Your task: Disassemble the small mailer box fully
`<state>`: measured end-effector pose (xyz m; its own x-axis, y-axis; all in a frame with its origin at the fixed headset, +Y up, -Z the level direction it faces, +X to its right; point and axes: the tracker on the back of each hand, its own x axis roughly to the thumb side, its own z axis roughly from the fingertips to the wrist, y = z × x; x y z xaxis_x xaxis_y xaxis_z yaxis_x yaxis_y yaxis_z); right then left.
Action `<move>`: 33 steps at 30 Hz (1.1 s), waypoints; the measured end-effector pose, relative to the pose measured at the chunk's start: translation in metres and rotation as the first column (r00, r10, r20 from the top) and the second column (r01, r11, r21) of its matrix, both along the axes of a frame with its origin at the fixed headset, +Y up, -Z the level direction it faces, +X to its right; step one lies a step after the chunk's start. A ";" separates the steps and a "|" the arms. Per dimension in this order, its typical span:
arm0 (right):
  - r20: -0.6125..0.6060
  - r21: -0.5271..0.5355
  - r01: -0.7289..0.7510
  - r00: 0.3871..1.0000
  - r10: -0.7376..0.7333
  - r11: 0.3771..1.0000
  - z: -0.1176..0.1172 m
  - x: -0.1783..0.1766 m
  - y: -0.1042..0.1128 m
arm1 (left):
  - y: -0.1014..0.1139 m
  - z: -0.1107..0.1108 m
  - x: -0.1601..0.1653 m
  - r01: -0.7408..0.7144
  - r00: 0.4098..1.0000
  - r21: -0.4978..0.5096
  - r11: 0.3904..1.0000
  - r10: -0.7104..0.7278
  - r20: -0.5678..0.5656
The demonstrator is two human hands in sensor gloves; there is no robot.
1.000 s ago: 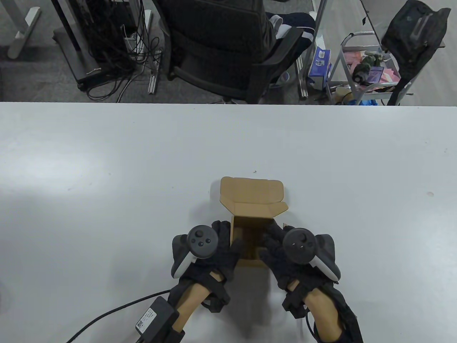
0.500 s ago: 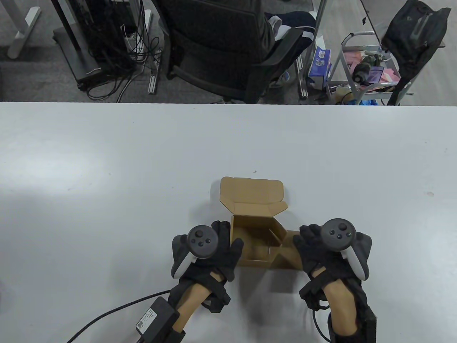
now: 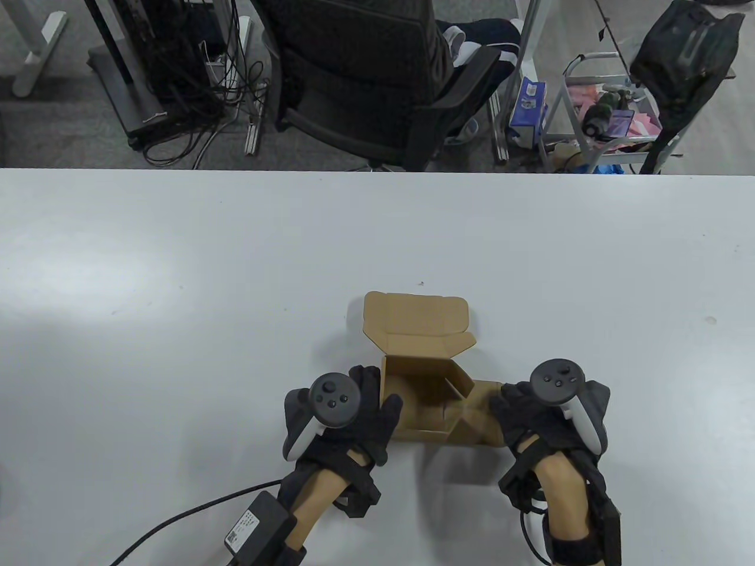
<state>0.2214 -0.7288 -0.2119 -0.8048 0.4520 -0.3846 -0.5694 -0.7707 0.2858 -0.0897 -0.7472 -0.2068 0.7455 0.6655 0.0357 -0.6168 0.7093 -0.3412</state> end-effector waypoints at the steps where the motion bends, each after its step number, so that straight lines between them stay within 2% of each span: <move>1: 0.001 0.032 -0.008 1.000 0.008 0.999 0.001 -0.001 0.004 | 0.000 0.000 0.000 0.000 1.000 0.000 1.000 0.000 0.000; 4: -0.019 0.191 -0.045 0.999 0.050 0.981 0.006 -0.011 0.024 | 0.000 0.000 0.000 0.003 1.000 -0.001 1.000 -0.003 -0.001; 7: -0.057 0.258 -0.115 0.989 0.134 0.959 0.008 -0.027 0.032 | 0.000 0.000 0.000 0.004 1.000 -0.001 1.000 -0.004 -0.002; 15: -0.032 0.164 -0.298 0.951 0.307 0.940 -0.023 -0.040 0.014 | 0.000 0.000 0.001 0.002 1.000 -0.006 1.000 -0.002 0.009; 21: 0.041 0.154 -0.305 0.952 0.303 0.940 -0.039 -0.030 0.003 | 0.000 -0.001 0.001 0.005 1.000 -0.006 1.000 -0.005 0.009; 24: 0.040 0.157 -0.310 0.951 0.307 0.938 -0.037 -0.029 0.002 | 0.000 0.000 0.002 0.008 1.000 -0.006 1.000 -0.008 0.006; 27: 0.032 0.193 -0.324 0.946 0.324 0.926 -0.033 -0.031 0.010 | 0.000 0.000 0.002 0.011 1.000 -0.005 1.000 -0.011 0.001; 30: 0.036 0.256 -0.314 0.948 0.315 0.915 -0.017 -0.034 0.030 | 0.000 0.001 0.002 0.014 1.000 -0.005 1.000 -0.014 -0.005; 33: 0.053 0.359 -0.321 0.944 0.324 0.876 0.005 -0.042 0.051 | 0.000 0.001 0.003 0.017 1.000 -0.005 1.000 -0.017 -0.009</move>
<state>0.1796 -0.6777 -0.2066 -0.9322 0.2723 -0.2386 -0.2704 -0.9619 -0.0410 -0.0870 -0.7472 -0.2061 0.7569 0.6530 0.0259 -0.6079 0.7181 -0.3390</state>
